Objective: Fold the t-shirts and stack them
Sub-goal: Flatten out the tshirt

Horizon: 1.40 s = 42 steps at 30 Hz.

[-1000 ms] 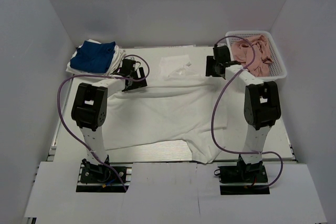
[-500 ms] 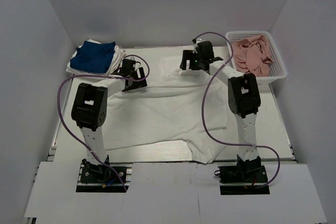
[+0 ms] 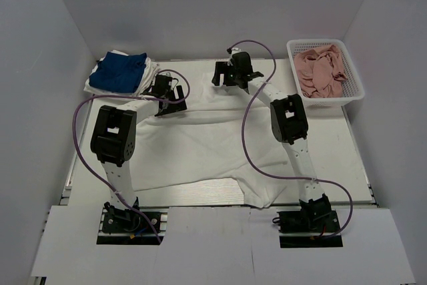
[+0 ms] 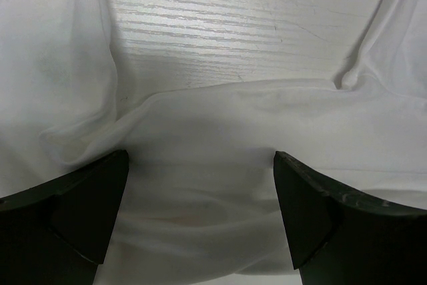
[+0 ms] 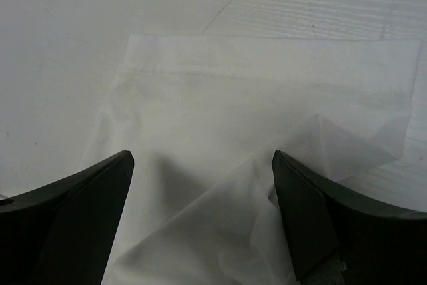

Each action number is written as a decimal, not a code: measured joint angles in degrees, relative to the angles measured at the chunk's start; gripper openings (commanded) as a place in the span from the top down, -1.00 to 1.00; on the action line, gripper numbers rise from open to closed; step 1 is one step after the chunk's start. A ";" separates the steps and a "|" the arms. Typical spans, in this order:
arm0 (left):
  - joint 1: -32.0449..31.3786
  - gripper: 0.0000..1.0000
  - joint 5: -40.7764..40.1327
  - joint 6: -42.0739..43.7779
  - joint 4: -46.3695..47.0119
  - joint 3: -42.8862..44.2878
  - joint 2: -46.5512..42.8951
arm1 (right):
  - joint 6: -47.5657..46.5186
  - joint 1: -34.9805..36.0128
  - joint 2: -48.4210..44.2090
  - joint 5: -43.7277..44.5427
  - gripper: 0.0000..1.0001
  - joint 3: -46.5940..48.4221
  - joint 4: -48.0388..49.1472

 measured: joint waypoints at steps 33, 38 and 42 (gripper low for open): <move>0.00 -0.99 -0.48 0.66 0.72 -0.74 -0.35 | -1.64 7.56 -5.86 24.79 -0.81 -2.60 -17.94; 0.00 -0.99 -0.81 0.66 1.03 -1.20 -0.66 | -1.36 6.25 -4.92 25.38 -0.81 -2.29 -19.10; -0.13 -0.99 -2.38 0.22 0.81 -1.38 -0.83 | -1.40 4.79 -2.99 22.29 -0.81 1.31 -20.65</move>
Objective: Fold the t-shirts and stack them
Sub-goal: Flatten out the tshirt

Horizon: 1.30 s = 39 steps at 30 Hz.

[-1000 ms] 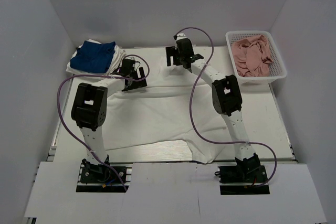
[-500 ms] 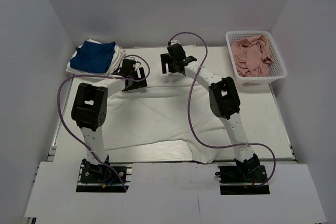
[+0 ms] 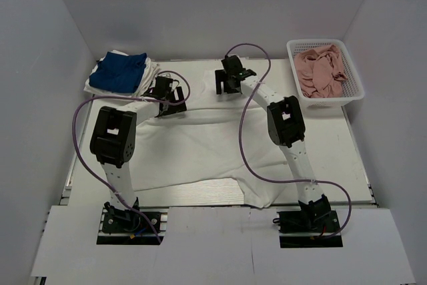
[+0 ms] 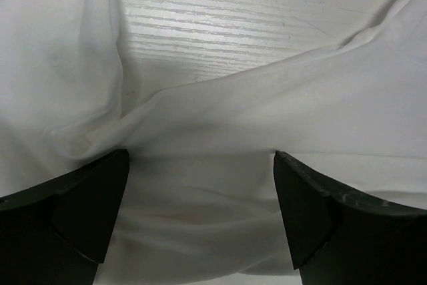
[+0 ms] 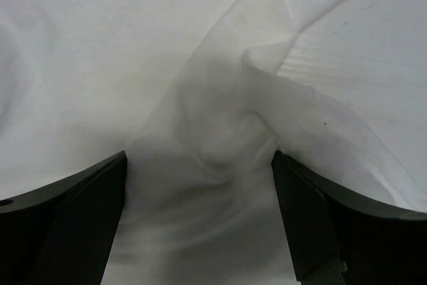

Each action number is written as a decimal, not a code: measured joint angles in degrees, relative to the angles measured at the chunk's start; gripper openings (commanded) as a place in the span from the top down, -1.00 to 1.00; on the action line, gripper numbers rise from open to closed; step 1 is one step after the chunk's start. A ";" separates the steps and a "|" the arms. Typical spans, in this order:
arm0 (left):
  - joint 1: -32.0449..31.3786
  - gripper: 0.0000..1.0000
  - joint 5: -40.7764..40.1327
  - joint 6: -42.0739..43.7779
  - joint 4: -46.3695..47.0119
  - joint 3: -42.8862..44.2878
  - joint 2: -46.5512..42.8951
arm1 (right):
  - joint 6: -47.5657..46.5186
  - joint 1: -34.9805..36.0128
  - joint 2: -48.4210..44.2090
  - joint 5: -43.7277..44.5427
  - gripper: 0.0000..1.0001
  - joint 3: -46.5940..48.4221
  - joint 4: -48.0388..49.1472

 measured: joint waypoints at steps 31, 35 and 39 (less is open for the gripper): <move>-0.24 -0.99 -4.90 -0.63 0.35 -7.54 -14.47 | -0.39 -19.08 1.73 -15.21 -0.81 -1.75 18.25; -0.24 -0.99 -4.35 -2.99 -0.81 -10.08 -21.46 | -3.26 -16.94 -9.57 -14.34 -0.81 -12.59 15.98; -0.24 -0.99 -4.63 -6.12 -2.86 -15.32 -26.58 | -3.08 -13.18 -29.75 -12.07 -0.81 -33.07 17.38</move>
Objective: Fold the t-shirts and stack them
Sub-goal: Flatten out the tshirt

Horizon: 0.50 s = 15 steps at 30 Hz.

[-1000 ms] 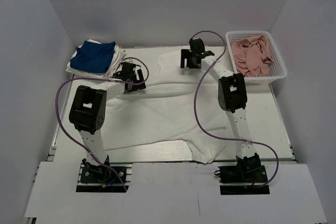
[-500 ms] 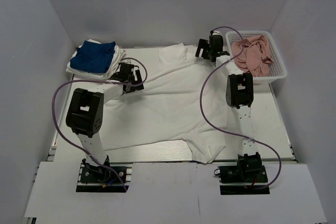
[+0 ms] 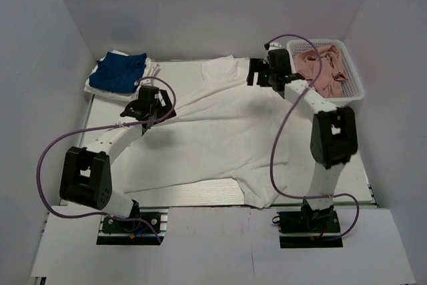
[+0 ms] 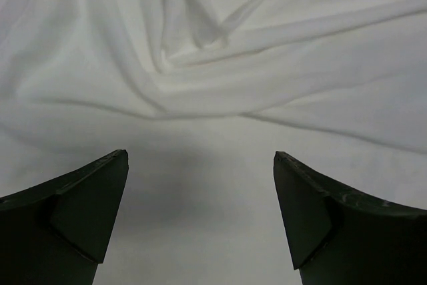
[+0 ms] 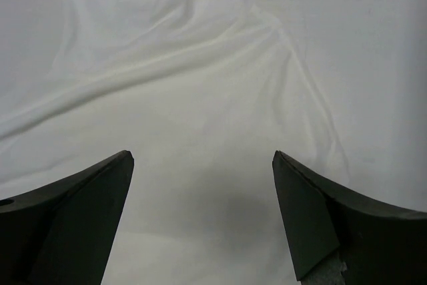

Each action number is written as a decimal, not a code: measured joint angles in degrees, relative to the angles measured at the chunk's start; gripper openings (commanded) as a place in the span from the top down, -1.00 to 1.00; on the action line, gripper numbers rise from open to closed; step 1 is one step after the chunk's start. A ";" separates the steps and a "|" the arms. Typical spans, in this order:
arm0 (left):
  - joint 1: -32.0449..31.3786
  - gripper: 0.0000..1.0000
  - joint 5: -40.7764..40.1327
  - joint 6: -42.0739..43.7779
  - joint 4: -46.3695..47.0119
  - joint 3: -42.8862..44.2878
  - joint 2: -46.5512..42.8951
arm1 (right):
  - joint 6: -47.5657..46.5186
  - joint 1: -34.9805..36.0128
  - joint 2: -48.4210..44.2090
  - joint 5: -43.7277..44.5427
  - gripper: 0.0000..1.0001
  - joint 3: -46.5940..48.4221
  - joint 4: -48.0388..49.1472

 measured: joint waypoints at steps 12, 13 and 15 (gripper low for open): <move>0.59 -0.99 -2.64 -8.11 -6.64 -14.64 -5.51 | 5.53 0.87 -10.43 -0.24 -0.81 -24.81 -0.98; 0.70 -0.99 -2.62 -8.35 -6.38 -15.74 -6.84 | 5.81 0.68 -10.32 -0.22 -0.81 -25.22 -1.27; 0.94 -0.99 -2.60 -8.87 -6.29 -17.27 -9.01 | 6.45 0.17 -10.25 -0.15 -0.81 -25.97 -1.33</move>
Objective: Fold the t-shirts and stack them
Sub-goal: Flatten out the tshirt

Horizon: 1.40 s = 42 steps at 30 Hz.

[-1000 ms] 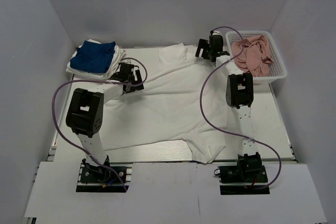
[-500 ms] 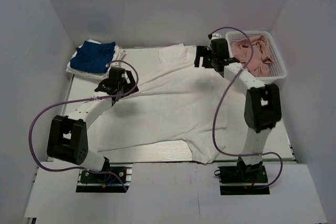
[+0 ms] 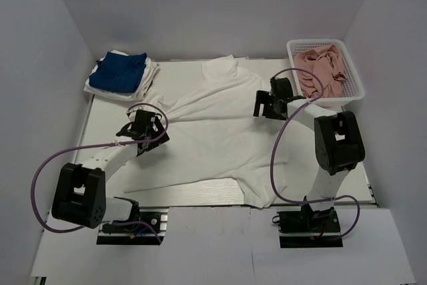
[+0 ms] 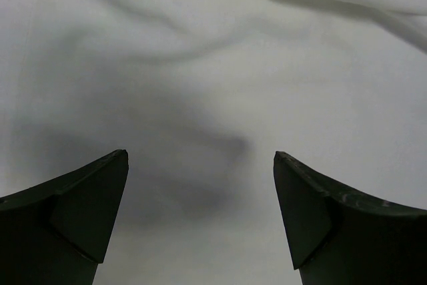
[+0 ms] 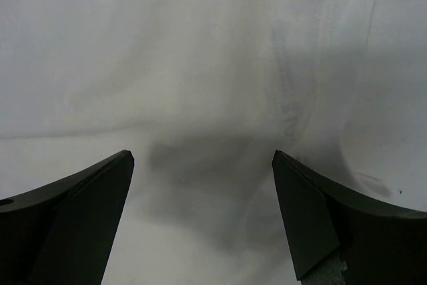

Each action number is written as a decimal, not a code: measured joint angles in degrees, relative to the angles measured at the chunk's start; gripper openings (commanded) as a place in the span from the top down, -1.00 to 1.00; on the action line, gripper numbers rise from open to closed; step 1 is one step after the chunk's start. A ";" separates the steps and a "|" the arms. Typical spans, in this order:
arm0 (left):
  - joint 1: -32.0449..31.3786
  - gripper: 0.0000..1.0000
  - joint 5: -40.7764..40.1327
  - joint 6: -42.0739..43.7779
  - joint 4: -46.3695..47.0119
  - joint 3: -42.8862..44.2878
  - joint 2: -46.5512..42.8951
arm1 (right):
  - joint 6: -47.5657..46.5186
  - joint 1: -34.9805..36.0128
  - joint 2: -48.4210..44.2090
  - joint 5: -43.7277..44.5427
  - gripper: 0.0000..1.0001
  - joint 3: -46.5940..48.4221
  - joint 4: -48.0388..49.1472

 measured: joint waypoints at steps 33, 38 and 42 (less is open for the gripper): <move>0.20 -0.99 2.91 0.96 5.66 22.71 22.21 | -0.22 -1.81 -9.11 3.21 -0.81 -7.56 2.40; 0.22 -0.99 2.49 2.27 3.82 33.92 35.43 | 0.31 -1.79 -0.72 7.39 -0.81 -1.81 -0.46; 0.44 -0.99 2.84 3.34 2.71 41.86 41.05 | 0.15 -1.79 5.51 8.79 -0.81 4.00 -2.54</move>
